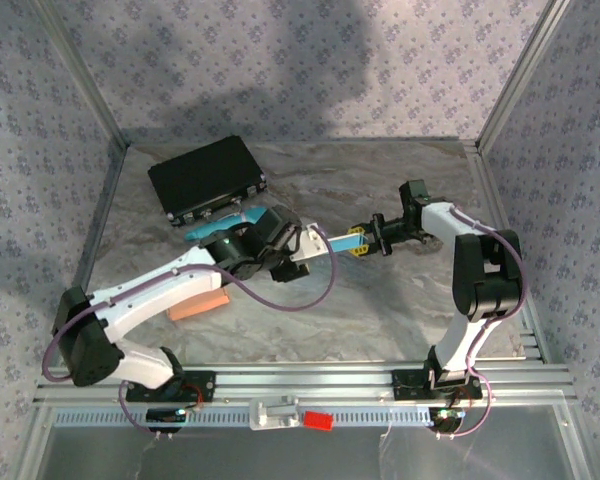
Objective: Fold the paper box
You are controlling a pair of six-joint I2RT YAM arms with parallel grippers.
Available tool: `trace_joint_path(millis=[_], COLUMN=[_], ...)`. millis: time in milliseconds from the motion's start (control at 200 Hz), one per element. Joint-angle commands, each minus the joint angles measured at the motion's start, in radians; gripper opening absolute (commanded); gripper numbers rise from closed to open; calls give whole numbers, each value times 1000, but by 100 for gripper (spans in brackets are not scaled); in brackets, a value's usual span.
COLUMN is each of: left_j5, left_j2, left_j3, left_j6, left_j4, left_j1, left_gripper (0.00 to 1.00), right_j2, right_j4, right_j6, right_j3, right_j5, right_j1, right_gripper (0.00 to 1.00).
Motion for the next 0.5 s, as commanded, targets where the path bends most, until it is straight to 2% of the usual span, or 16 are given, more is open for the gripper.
trace_joint_path(millis=[0, 190, 355, 495], left_j5=[17, 23, -15, -5], left_j2=[18, 128, 223, 259], left_j3=[-9, 35, 87, 126], left_j6=[23, 62, 86, 84], left_j4=[11, 30, 60, 48], left_j1=[14, 23, 35, 39], left_gripper=[75, 75, 75, 70], right_j2=[-16, -26, -31, -30], right_j4=[-11, 10, 11, 14], right_j6=[23, 53, 61, 64], right_j3=[2, 3, -3, -7], right_j5=[-29, -33, -38, -40], right_j1=[-3, 3, 5, 3], right_gripper=[0, 0, 0, 0])
